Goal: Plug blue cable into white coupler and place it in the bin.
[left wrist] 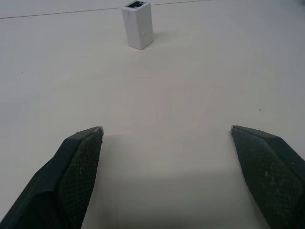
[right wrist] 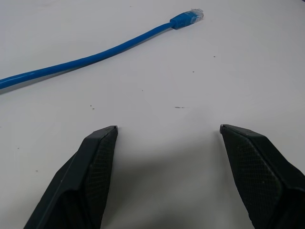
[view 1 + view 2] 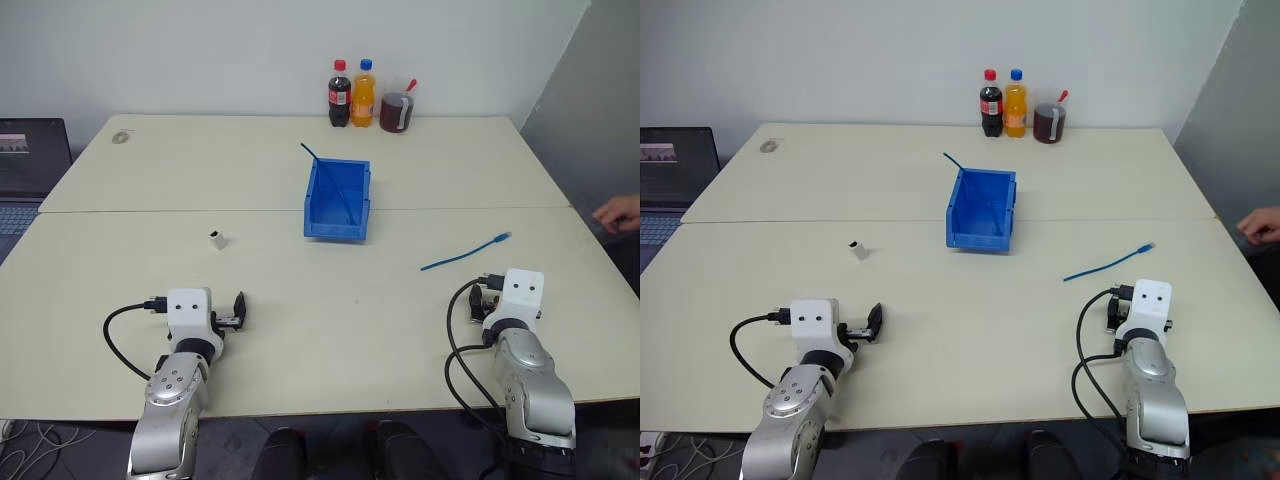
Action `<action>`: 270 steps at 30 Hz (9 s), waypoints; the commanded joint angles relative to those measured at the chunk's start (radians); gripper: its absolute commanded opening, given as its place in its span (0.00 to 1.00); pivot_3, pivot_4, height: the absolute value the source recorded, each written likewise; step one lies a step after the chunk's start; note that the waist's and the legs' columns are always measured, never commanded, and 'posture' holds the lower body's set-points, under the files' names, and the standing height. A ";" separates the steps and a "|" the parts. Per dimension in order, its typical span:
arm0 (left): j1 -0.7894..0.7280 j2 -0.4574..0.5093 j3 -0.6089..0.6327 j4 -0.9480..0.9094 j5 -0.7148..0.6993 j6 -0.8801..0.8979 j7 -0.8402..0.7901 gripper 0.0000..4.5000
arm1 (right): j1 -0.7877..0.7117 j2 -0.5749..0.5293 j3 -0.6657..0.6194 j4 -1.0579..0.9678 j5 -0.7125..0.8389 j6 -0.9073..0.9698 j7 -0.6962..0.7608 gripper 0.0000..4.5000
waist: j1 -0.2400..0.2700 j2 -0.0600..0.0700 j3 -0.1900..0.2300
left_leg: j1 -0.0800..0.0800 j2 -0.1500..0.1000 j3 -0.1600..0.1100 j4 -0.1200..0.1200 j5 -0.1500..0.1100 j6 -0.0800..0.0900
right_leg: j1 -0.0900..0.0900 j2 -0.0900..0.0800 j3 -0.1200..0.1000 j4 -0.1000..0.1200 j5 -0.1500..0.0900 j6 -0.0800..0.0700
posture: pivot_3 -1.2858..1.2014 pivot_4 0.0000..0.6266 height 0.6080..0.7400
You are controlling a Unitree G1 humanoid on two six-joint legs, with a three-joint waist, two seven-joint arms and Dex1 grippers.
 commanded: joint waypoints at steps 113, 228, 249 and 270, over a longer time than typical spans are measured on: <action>0.756 -0.021 -0.104 -0.537 -0.082 -0.245 -0.328 1.00 | -0.758 -0.073 0.722 1.050 -0.004 -0.968 1.202 0.01 | -0.010 -0.007 0.010 | 0.001 0.001 -0.001 0.000 -0.001 0.003 | 0.002 -0.003 0.001 0.000 -0.004 -0.004 | 0.52 0.24 1.00; 0.820 0.189 0.028 -0.472 -0.161 -0.308 -0.576 1.00 | -0.570 -0.119 0.631 0.774 0.012 -0.622 1.024 0.99 | -0.025 -0.008 0.006 | 0.005 0.016 0.012 0.000 -0.002 0.002 | -0.001 0.006 0.000 0.002 -0.006 -0.017 | 0.52 0.24 1.00; 0.697 0.149 0.124 -0.395 -0.197 -0.290 -0.453 1.00 | -0.576 -0.153 0.557 0.468 0.171 -0.421 1.127 0.99 | -0.025 -0.008 0.006 | 0.004 0.016 0.012 -0.001 -0.002 0.002 | -0.001 0.006 0.000 0.002 -0.004 -0.013 | 0.52 0.24 1.00; -0.192 0.722 -0.144 0.377 -0.179 -0.278 -1.160 1.00 | -0.315 -0.446 0.378 -0.026 0.358 -0.023 1.026 0.99 | -0.010 -0.005 0.007 | 0.003 0.017 0.013 -0.001 -0.002 0.002 | -0.003 0.011 -0.002 0.003 -0.003 -0.011 | 0.52 0.24 1.00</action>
